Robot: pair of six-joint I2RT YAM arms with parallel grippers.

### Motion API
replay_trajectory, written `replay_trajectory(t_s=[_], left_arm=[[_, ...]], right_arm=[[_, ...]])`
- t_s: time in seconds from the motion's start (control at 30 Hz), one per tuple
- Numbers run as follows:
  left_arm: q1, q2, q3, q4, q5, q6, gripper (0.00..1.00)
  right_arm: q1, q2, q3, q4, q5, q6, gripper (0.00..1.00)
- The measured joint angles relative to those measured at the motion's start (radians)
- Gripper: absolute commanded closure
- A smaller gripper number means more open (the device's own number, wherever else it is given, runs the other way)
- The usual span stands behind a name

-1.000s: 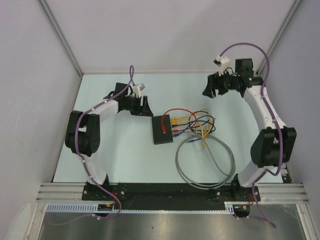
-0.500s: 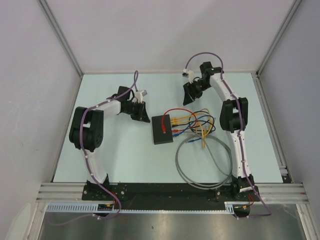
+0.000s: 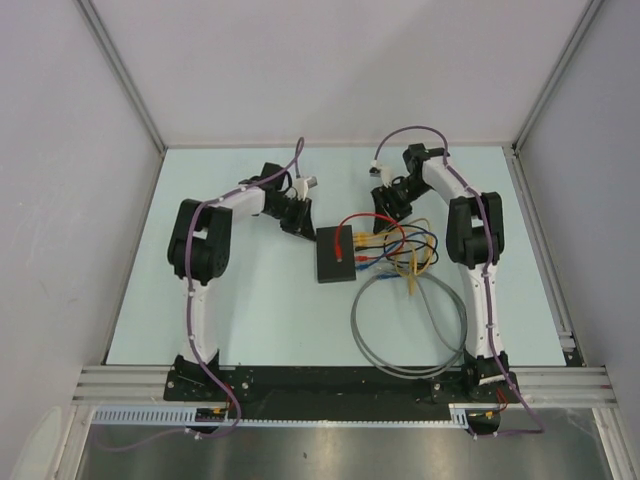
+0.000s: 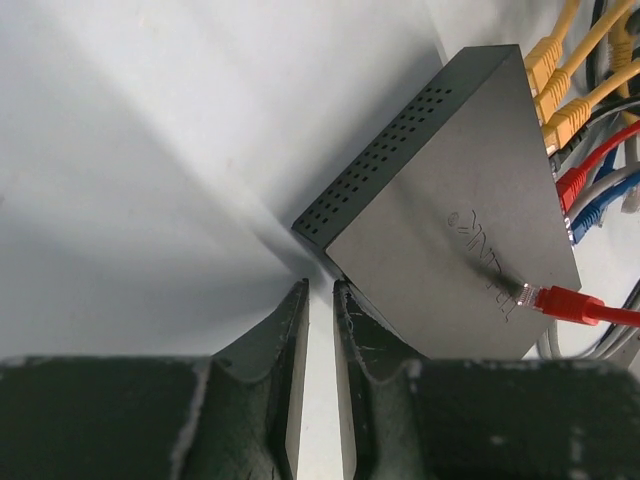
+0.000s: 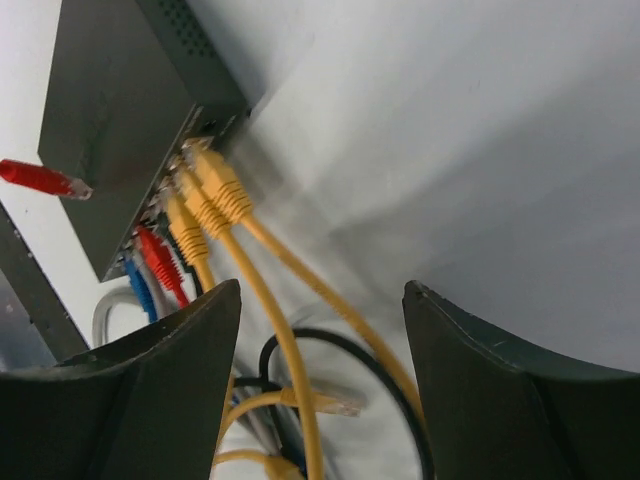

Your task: Pull the plug from the switch port

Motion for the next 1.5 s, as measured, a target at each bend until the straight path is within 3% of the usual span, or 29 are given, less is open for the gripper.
replay_trajectory(t_s=[0.17,0.23,0.27,0.37,0.53,0.63,0.73,0.77,0.87,1.17,1.5], left_arm=[[-0.027,0.039,0.065,-0.010,0.005,0.000,0.79],[-0.033,0.040,0.066,-0.011,0.005,0.000,0.70],[-0.034,0.040,0.066,-0.011,0.003,0.002,0.60],[-0.034,0.023,0.063,-0.012,-0.018,0.003,0.48],[-0.016,-0.075,0.023,-0.013,-0.113,0.000,0.46],[0.000,-0.171,-0.033,0.010,-0.115,-0.003,0.55],[0.011,-0.269,-0.101,0.046,-0.068,-0.029,0.74],[0.011,-0.287,-0.113,0.056,-0.047,-0.039,0.84],[-0.001,-0.282,-0.114,0.071,0.004,-0.070,0.98],[-0.027,-0.108,-0.009,0.021,0.102,-0.095,1.00],[-0.044,0.023,0.091,0.021,0.117,-0.100,1.00]], right_arm=[[-0.011,-0.063,-0.097,0.006,0.042,0.009,0.24],[-0.016,-0.087,-0.127,0.018,0.053,0.022,0.20],[-0.018,-0.096,-0.135,0.020,0.056,0.027,0.19],[-0.023,-0.126,-0.145,0.027,0.067,0.044,0.18],[-0.035,-0.137,-0.072,0.026,0.077,0.054,0.17],[-0.037,-0.137,-0.011,0.028,0.078,0.053,0.16],[-0.036,-0.129,0.045,0.026,0.066,0.049,0.18],[-0.035,-0.121,0.066,0.026,0.055,0.045,0.19],[-0.037,-0.076,0.116,0.024,0.006,0.038,0.21],[-0.050,0.008,0.107,0.019,-0.129,0.010,0.24],[-0.050,0.053,0.103,0.018,-0.192,0.024,0.27]])
